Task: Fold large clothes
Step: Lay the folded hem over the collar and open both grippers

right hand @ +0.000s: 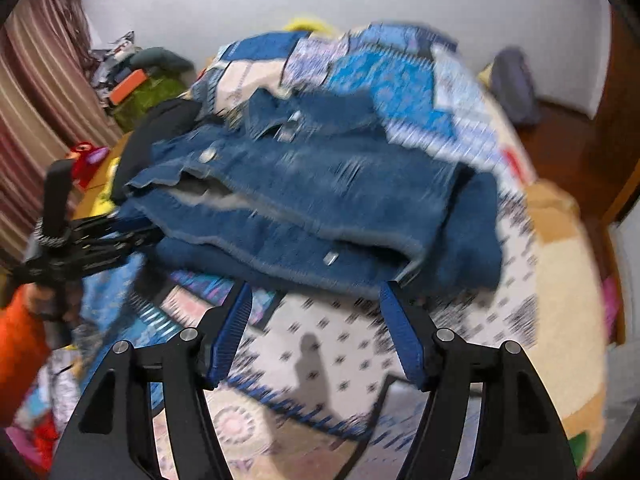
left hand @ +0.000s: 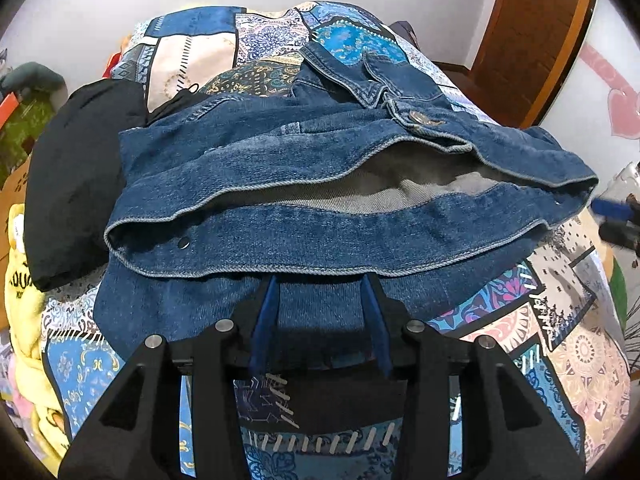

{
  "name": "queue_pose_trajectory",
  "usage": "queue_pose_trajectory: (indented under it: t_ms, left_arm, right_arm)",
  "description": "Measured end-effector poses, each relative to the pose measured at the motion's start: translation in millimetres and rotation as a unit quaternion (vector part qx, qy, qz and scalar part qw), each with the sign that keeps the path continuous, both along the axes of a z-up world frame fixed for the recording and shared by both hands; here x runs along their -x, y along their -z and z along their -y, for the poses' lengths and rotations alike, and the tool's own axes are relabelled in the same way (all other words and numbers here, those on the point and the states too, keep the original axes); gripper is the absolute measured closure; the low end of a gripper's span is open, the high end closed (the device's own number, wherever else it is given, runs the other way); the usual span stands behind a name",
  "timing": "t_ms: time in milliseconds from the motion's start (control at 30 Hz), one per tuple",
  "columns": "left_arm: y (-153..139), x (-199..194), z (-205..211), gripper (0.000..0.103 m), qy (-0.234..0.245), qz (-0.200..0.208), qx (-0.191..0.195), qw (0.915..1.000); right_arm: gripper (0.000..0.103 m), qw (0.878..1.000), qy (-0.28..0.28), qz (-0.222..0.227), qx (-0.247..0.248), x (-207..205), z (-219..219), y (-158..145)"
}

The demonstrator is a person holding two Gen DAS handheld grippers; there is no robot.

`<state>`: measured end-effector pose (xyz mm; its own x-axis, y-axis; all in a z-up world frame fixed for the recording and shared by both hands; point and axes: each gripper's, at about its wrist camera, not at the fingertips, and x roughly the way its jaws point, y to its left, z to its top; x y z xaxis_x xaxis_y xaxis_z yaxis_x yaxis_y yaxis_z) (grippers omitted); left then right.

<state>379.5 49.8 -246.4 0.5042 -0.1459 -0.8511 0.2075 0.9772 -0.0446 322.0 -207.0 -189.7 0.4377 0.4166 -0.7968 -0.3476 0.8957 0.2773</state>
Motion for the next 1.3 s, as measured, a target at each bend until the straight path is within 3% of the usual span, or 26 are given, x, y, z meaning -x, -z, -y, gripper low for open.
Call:
queue_pose_trajectory:
  t_ms: [100,233,433,567,700,767,833,1067,1300]
  left_arm:
    - [1.8,-5.1,1.6,0.061,-0.008,0.005,-0.002,1.0]
    - [0.6,-19.4,1.9,0.061,-0.014,-0.001,-0.002,0.9999]
    - [-8.2,-65.7,-7.5,0.061,-0.025,-0.008,-0.018,0.9995]
    - [-25.5,-119.2,-29.8,0.065,-0.069,-0.011,0.0,0.9976]
    - [-60.9,-140.9,-53.9,0.067,-0.126,0.029,0.043,0.9907]
    - [-81.1,-134.7,-58.2,0.066,-0.136,0.069,0.028,0.9879]
    - [-89.5,-127.7,-57.7,0.063,-0.127,0.084,0.011,0.9883]
    - [-74.8,-82.7,-47.1,0.061,-0.069,0.066,-0.021,0.9952]
    - [-20.0,-59.1,-43.6,0.058,-0.028,-0.001,-0.023,0.9993]
  right_arm:
    - [0.039,1.0,-0.004,-0.009,0.028,0.4,-11.1,15.0]
    - [0.039,0.999,-0.013,0.003,0.033,-13.1,-25.1,11.7]
    - [0.039,0.997,-0.043,0.047,0.038,-57.2,-40.6,-25.4]
    - [0.04,0.994,0.005,0.09,0.062,-106.8,-42.9,-46.9]
    - [0.04,0.985,0.076,0.143,0.058,-125.1,-28.2,-77.4]
    - [0.04,0.983,0.073,0.156,0.057,-120.3,-26.8,-87.7]
    - [0.04,0.984,0.052,0.158,0.06,-111.5,-32.4,-89.3]
    - [0.04,0.992,-0.054,0.093,0.065,-86.5,-77.3,-43.3]
    - [0.04,0.992,-0.101,-0.031,0.073,-109.2,-103.4,21.6]
